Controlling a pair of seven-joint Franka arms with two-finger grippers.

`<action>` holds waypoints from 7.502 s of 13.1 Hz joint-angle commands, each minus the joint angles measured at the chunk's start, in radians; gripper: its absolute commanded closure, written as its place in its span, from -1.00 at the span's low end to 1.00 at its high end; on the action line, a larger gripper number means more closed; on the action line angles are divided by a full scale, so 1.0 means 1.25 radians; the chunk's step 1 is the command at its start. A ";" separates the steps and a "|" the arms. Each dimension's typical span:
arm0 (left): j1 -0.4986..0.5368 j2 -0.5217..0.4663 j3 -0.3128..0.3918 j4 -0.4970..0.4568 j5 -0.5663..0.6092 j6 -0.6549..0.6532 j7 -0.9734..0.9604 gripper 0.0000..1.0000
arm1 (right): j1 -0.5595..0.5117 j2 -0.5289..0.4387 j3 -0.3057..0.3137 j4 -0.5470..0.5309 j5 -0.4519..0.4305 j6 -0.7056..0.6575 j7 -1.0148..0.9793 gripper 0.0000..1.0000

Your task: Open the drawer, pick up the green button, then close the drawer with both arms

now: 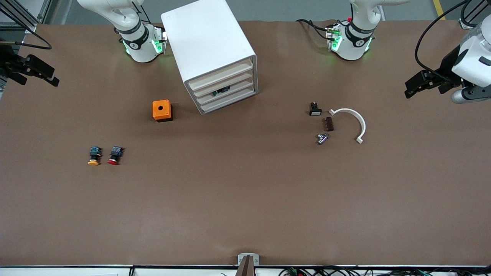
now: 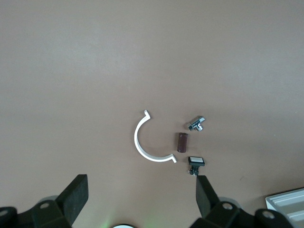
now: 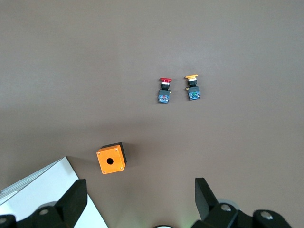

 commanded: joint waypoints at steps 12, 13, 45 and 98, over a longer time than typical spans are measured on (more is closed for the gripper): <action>-0.016 0.192 -0.018 0.044 -0.017 0.019 -0.026 -1.00 | -0.011 0.013 0.004 0.022 0.020 -0.015 -0.004 -1.00; -0.025 0.213 -0.018 0.045 -0.024 0.024 -0.062 -1.00 | -0.011 0.013 0.004 0.022 0.020 -0.014 -0.001 -1.00; -0.232 0.672 -0.016 0.196 -0.410 -0.007 -1.329 -1.00 | 0.447 0.256 0.012 0.198 0.054 0.051 0.987 -1.00; -0.548 0.820 0.011 0.243 -0.696 0.088 -1.734 1.00 | 0.535 0.443 0.010 0.194 0.129 0.220 1.449 -1.00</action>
